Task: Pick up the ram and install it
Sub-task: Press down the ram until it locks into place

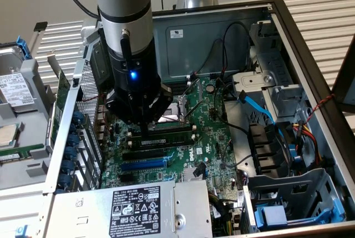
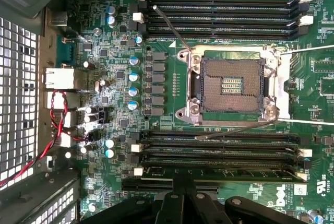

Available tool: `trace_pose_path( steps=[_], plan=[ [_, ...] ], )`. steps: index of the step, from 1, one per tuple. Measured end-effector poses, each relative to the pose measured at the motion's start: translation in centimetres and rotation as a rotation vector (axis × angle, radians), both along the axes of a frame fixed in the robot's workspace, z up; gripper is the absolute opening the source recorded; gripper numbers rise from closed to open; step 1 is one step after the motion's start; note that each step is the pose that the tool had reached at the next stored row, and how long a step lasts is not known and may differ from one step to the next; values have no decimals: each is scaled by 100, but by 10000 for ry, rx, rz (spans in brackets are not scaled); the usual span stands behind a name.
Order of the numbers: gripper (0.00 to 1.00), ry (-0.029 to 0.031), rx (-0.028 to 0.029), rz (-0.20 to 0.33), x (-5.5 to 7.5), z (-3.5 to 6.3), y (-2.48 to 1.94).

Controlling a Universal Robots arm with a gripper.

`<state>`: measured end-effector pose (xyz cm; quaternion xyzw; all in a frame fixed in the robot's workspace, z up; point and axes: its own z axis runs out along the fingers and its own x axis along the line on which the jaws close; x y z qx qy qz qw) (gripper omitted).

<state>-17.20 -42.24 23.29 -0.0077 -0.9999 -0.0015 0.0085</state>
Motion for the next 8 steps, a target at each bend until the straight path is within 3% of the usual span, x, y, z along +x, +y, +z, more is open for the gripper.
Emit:
trace_pose_path(
  steps=[8],
  plan=[
    [11,5,-7,-22,-8,-52,-1]
  ],
)
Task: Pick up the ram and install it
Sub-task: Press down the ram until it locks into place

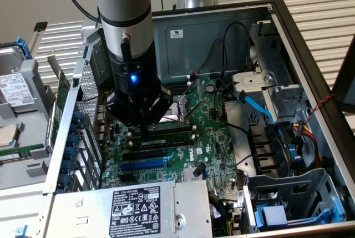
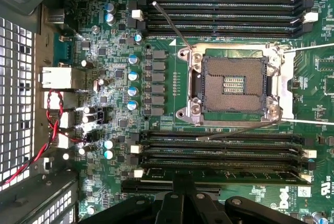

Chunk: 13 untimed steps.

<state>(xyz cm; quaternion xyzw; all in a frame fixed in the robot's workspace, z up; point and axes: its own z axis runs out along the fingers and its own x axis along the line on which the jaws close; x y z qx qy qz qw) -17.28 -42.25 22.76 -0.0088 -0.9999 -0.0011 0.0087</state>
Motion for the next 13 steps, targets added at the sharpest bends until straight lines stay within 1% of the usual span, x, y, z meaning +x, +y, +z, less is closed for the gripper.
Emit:
trace_pose_path(
  steps=[3,4,6,10,13],
  plan=[
    [11,-3,7,-2,0,2,2],
    [11,-11,19,-3,1,17,4],
    [11,-20,8,-4,-1,81,4],
    [11,-110,7,-2,24,179,20],
    [11,-143,8,-2,58,236,36]
  ],
)
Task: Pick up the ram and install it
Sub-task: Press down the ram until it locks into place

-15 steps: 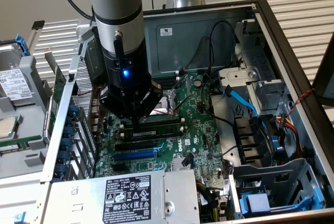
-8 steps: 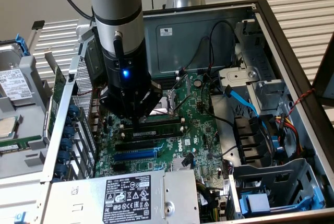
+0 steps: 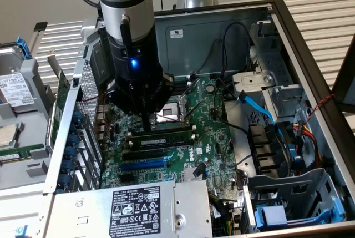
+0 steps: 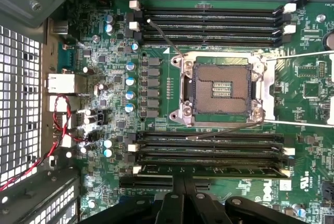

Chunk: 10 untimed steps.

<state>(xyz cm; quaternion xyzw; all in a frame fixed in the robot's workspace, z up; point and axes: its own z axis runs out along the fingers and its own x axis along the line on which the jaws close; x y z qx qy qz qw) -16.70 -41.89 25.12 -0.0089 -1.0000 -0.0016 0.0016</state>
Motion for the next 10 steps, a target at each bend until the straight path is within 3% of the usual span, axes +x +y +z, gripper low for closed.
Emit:
trace_pose_path(
  steps=[10],
  plan=[
    [11,-7,-1,0,273,74,31]
  ],
)
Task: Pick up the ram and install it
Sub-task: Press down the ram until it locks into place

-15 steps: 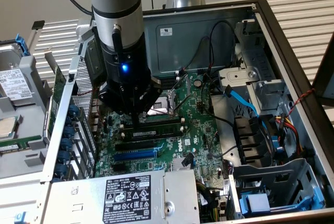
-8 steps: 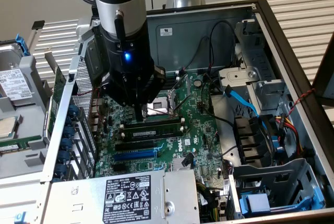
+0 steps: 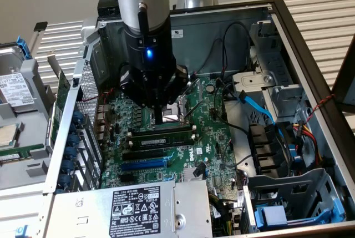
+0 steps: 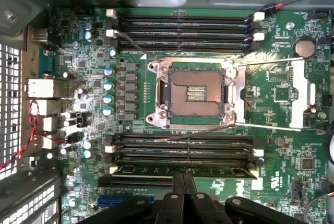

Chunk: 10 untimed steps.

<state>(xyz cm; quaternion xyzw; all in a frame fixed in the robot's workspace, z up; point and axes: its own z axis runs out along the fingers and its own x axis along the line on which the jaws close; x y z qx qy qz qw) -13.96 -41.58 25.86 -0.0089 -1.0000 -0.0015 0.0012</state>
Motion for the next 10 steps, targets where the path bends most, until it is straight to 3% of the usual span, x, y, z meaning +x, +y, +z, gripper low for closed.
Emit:
trace_pose_path(
  steps=[6,10],
  plan=[
    [11,25,-2,0,135,48,12],
    [11,35,-23,1,147,48,12]
  ],
)
